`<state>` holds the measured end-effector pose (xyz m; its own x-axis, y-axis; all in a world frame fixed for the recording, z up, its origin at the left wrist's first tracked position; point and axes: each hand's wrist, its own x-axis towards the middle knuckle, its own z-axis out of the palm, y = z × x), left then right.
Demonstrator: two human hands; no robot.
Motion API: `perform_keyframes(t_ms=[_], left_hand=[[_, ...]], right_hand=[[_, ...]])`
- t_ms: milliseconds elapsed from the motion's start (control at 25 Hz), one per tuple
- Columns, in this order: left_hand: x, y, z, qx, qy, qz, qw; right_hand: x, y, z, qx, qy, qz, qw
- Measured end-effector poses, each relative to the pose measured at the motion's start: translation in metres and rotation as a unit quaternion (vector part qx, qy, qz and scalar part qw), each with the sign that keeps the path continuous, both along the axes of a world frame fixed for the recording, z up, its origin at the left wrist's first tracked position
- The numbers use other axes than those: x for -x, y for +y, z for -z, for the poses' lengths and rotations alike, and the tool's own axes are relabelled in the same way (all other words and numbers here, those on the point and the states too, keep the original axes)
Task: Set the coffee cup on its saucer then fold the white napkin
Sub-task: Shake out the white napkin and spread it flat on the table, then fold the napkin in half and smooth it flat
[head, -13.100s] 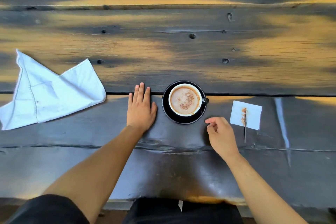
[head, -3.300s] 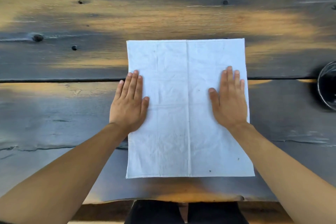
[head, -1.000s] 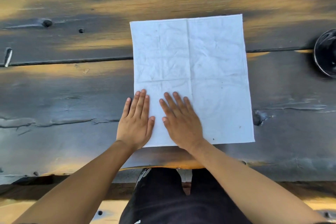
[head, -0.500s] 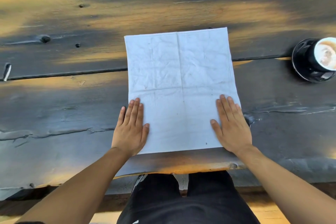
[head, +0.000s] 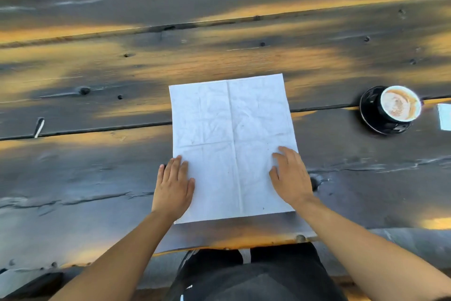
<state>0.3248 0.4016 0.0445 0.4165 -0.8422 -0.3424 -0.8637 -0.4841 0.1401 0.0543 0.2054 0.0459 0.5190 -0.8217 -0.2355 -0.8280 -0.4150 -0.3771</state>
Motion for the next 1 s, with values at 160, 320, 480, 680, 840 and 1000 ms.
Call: perform_keyframes(t_ms=[160, 320, 480, 680, 840, 1000], left_hand=[[-0.022, -0.049, -0.014, 0.017, -0.017, -0.076, 0.997], [-0.055, -0.099, -0.025, 0.036, 0.018, -0.174, 0.984], [-0.098, -0.147, -0.022, 0.072, 0.066, -0.235, 0.967], [-0.138, -0.199, -0.015, 0.098, 0.091, -0.233, 0.963], [-0.155, -0.223, -0.009, 0.072, 0.085, -0.231, 0.966], [-0.168, -0.231, -0.001, 0.087, 0.083, -0.218, 0.969]], right_hand=[[-0.038, -0.048, -0.019, -0.034, -0.011, 0.075, 0.997], [-0.063, -0.105, -0.027, -0.059, -0.005, 0.118, 0.991], [-0.088, -0.162, -0.026, -0.057, -0.019, 0.166, 0.984], [-0.114, -0.212, -0.013, -0.036, -0.011, 0.157, 0.987], [-0.122, -0.227, -0.002, -0.037, 0.012, 0.141, 0.989], [-0.123, -0.238, 0.004, -0.036, 0.021, 0.133, 0.99]])
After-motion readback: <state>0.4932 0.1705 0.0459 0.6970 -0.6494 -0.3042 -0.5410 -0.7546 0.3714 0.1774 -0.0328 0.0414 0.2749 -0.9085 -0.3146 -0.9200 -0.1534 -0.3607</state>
